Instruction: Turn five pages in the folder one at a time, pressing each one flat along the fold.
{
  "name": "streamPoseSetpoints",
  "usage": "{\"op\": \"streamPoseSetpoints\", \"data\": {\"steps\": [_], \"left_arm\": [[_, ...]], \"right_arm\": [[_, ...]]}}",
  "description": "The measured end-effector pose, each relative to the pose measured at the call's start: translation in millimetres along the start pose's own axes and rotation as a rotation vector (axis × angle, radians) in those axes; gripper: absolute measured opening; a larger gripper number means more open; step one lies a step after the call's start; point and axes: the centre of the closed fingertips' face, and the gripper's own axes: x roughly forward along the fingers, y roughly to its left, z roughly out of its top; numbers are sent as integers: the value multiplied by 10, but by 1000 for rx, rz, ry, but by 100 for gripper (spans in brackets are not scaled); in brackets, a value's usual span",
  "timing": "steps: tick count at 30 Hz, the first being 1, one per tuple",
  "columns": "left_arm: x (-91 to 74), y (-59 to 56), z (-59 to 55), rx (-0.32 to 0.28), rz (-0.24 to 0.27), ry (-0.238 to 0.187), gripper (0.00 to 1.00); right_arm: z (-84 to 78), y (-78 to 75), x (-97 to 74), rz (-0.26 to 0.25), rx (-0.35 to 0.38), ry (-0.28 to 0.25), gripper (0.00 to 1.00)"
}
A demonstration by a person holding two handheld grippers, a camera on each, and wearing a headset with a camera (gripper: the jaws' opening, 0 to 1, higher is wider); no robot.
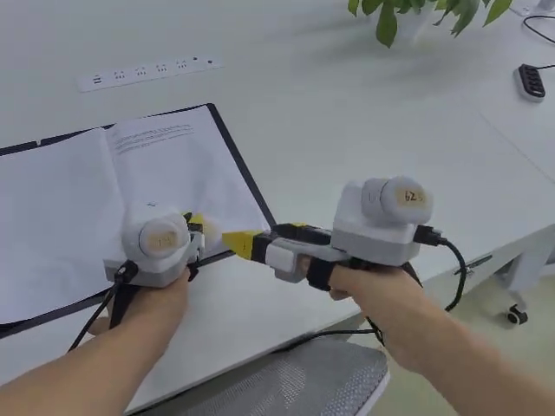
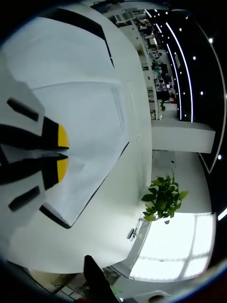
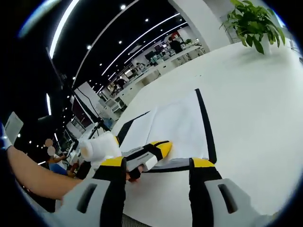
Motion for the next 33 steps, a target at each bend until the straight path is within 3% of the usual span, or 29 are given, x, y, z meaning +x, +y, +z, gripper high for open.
{"op": "streamPoseSetpoints", "data": {"steps": [2, 4, 7, 13, 23, 26, 33], "left_arm": [[2, 0, 1, 5, 1, -1, 3], [4, 1, 2, 2, 1, -2, 3], [7, 2, 0, 5, -1, -4, 4], [10, -1, 2, 1, 1, -7, 4], [11, -4, 1, 3, -3, -10, 4], [10, -5, 1, 5, -3, -11, 4], [9, -5, 2, 9, -5, -12, 4]], "right_arm": [[53, -68, 79, -9, 53, -21, 42], [7, -136, 142, -26, 128, -3, 36], [-63, -160, 218, -28, 161, 14, 34], [-221, -163, 332, -34, 204, 47, 34], [-222, -266, 434, -60, 262, 25, 34], [-275, -312, 452, -72, 293, 41, 33], [-286, -278, 439, -66, 348, 14, 33]]}}
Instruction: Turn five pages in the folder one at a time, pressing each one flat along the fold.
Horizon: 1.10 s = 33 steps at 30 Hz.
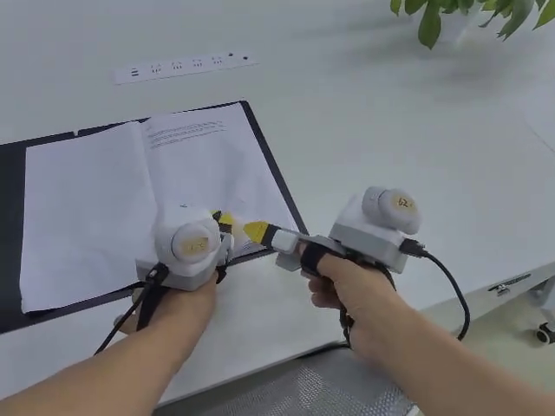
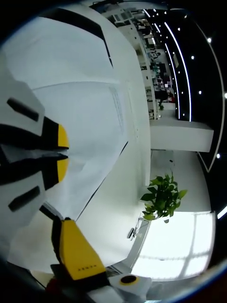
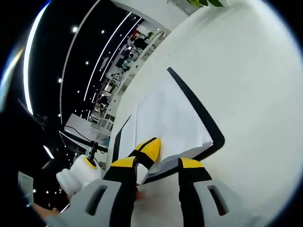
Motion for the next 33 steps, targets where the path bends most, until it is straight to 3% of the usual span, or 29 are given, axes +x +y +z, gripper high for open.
{"op": "streamPoseSetpoints", "data": {"steps": [4, 11, 21, 32, 33], "left_arm": [[0, 1, -1, 2, 2, -2, 4], [2, 1, -2, 0, 2, -1, 4], [2, 3, -1, 2, 3, -1, 4], [7, -2, 2, 5, 3, 13, 5], [6, -4, 11, -16, -5, 21, 5]], "right_arm": [[11, 39, 15, 15, -9, -4, 33], [63, -29, 59, -5, 11, -24, 28], [140, -328, 93, -135, 107, -83, 0], [130, -334, 86, -147, 142, -130, 0], [136, -331, 82, -150, 141, -134, 0]]}}
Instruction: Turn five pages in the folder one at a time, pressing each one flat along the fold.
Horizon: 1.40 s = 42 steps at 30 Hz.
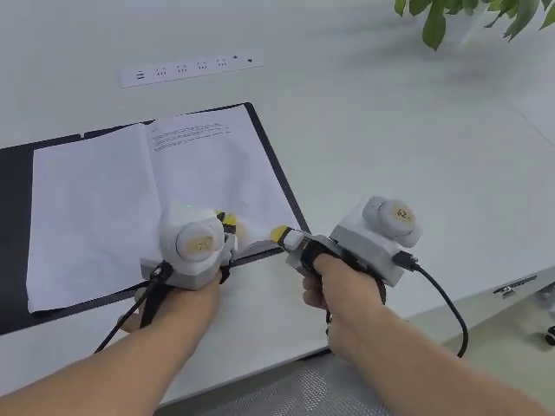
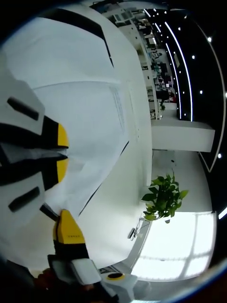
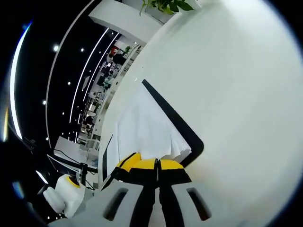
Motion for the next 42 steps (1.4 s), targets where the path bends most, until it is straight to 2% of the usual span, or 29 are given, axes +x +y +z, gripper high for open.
{"op": "streamPoseSetpoints", "data": {"steps": [1, 3, 4, 7, 10, 14, 18, 23, 31, 32, 42], "left_arm": [[-2, -4, 6, -3, -9, 4, 5], [-32, -15, -1, 36, -28, 37, 7], [-49, -21, 4, 33, -31, 42, 9], [-151, 34, -2, 8, -31, 63, 14], [-280, 78, 5, 37, -29, 75, 14], [-474, 127, 100, 50, -29, 58, 19], [-653, 168, 212, 71, -25, 33, 21], [-894, 254, 339, 83, -17, 1, 24], [-1248, 489, 455, 79, 11, -30, 28], [-1288, 536, 454, 79, 17, -28, 28], [-1633, 904, 455, 57, 61, -47, 30]], "right_arm": [[12, -7, -13, -4, 1, -8, 0], [28, 4, -33, 2, 9, -15, 0], [35, 15, -45, 3, 9, -17, 0], [63, 87, -84, 19, -16, -27, 0], [117, 198, -132, 46, -24, -49, 0], [152, 359, -214, 72, -64, -71, 0], [183, 507, -264, 91, -151, -100, 0], [173, 725, -319, 124, -209, -121, 0], [77, 1098, -407, 182, -319, -150, 0], [58, 1148, -412, 187, -346, -155, 0], [-149, 1557, -399, 238, -452, -162, 0]]}}
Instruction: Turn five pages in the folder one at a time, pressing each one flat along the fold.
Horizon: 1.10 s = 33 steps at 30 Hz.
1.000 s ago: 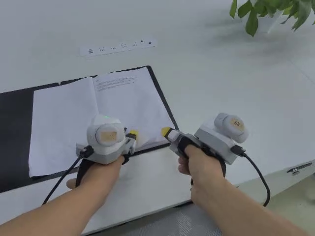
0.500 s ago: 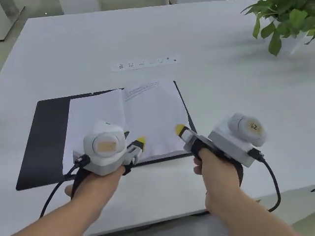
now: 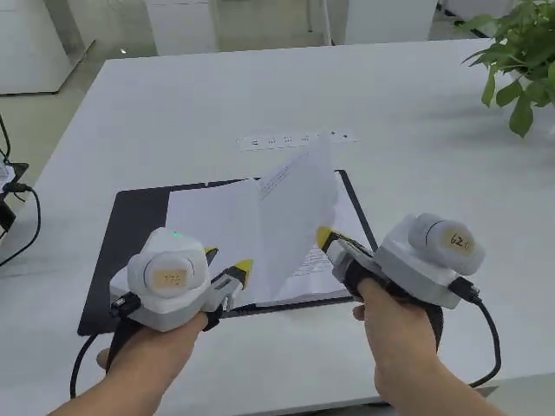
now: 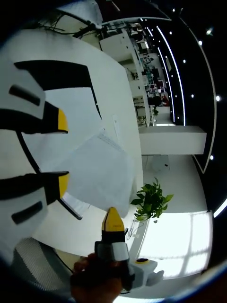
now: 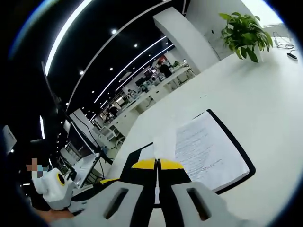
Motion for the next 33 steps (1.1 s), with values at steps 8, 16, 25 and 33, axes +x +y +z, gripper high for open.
{"op": "streamPoseSetpoints", "data": {"steps": [8, 16, 25, 33], "left_arm": [[-216, 284, 42, -12, 35, -31, 30], [-388, 517, 28, -18, 69, -51, 30], [-533, 689, -33, -18, 97, -50, 29], [-625, 849, -76, -19, 122, -43, 29]], "right_arm": [[-125, 374, 138, 51, -120, 26, 0], [-334, 675, 259, 99, -251, 82, 0], [-636, 928, 384, 139, -338, 150, 0], [-925, 1064, 544, 158, -385, 221, 0]]}}
